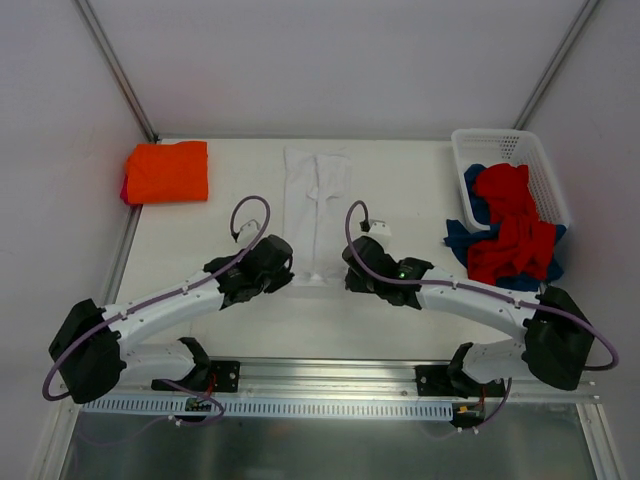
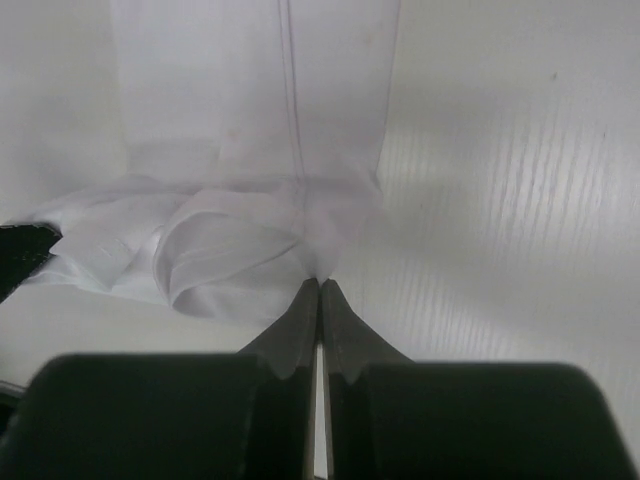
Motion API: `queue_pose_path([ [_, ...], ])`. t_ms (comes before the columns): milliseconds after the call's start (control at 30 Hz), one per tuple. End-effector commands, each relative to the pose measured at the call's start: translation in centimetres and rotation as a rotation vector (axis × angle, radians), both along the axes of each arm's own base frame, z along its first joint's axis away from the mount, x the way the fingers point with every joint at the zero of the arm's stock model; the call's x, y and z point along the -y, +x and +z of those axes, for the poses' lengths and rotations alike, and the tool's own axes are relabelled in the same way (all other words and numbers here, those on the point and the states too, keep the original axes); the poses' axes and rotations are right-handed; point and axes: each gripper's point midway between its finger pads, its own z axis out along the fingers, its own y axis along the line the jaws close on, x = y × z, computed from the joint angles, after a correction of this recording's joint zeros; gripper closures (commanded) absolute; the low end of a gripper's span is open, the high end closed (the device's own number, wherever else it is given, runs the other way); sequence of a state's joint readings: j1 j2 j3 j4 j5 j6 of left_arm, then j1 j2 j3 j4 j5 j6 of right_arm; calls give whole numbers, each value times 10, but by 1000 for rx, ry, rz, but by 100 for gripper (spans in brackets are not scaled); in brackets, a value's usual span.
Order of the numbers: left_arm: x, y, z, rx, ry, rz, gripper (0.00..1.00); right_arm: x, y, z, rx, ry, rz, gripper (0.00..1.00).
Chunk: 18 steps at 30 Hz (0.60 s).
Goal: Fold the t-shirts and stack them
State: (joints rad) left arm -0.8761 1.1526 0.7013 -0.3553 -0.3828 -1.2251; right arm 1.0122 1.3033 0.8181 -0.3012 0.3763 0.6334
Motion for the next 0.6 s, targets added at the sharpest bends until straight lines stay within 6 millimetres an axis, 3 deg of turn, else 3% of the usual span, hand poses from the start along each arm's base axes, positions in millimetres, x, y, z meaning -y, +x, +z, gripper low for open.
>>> queue_pose_path([
  [0, -8, 27, 16, 25, 50, -5, 95, 2, 27, 7, 21, -61, -11, 100],
  [100, -22, 54, 17, 34, 113, 22, 95, -1, 52, 17, 28, -66, -20, 100],
  [167, -24, 78, 31, 56, 110, 43, 96, -4, 66, 10, 8, -92, -16, 99],
  [200, -20, 93, 34, 57, 128, 29, 96, -9, 81, 21, 13, -65, -25, 99],
  [233, -15, 100, 36, 47, 114, 12, 96, -12, 88, 11, -11, -87, -24, 99],
  [267, -19, 110, 24, 11, 130, 22, 98, -14, 95, 11, -19, -94, -15, 99],
  [333, -11, 130, 35, 24, 110, 14, 100, -20, 118, 26, 4, -75, -29, 99],
  [367, -11, 138, 25, -1, 121, 9, 100, -18, 124, 17, -14, -108, -27, 99],
  [400, -7, 149, 33, 16, 110, 10, 100, -25, 136, 31, 16, -92, -31, 99],
  [467, -3, 160, 24, -6, 113, 0, 100, -27, 146, 26, 3, -116, -28, 100],
  [533, -1, 177, 30, 4, 92, 0, 100, -31, 159, 34, 13, -106, -32, 99],
  [567, 2, 180, 21, -24, 88, -17, 100, -30, 164, 28, -4, -109, -34, 100],
])
